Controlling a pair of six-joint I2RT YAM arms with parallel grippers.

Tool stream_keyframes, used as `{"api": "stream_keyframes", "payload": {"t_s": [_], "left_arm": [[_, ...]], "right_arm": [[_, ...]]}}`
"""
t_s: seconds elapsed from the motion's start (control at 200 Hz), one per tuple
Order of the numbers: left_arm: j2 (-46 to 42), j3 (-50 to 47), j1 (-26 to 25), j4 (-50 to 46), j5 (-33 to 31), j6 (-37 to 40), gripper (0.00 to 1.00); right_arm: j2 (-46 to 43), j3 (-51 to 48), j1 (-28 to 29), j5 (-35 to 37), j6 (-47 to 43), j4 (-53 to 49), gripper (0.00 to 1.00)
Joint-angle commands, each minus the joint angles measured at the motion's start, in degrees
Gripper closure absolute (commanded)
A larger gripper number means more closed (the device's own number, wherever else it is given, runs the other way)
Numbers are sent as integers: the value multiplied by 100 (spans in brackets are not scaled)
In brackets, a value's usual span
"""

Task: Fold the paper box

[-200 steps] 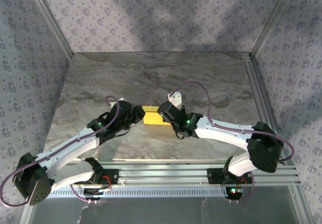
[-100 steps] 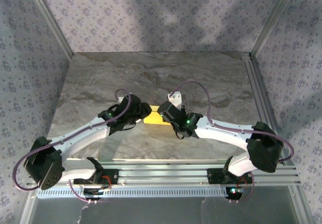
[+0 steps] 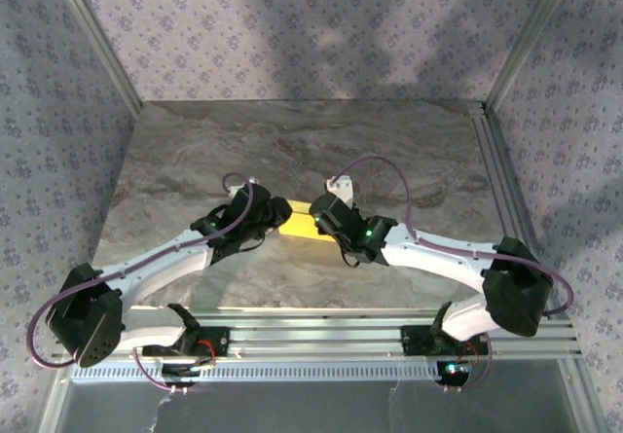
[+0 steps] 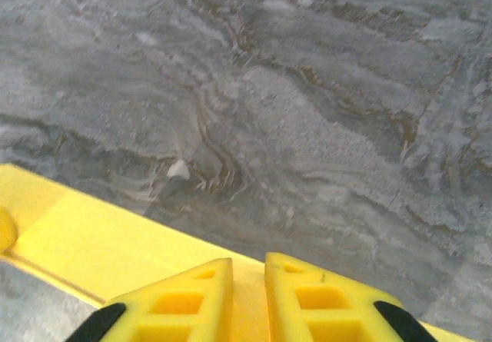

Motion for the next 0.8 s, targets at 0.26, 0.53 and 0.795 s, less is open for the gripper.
{"api": "stream_keyframes", "payload": {"t_s": [0.26,0.53,0.795], "left_arm": [[182,-276,-26,-738,-81,65,60],[164,-263,-43,-747,-84,64,60],[164,-232,-67,-756,-82,71,61]], "right_arm": [[-1314,-209,-717,-893,-201,-1057,76],[-1743,-884,-1419,-1702,-529,-551,93],[-1374,-1116,-1333,-1668,-551,-326,96]]}}
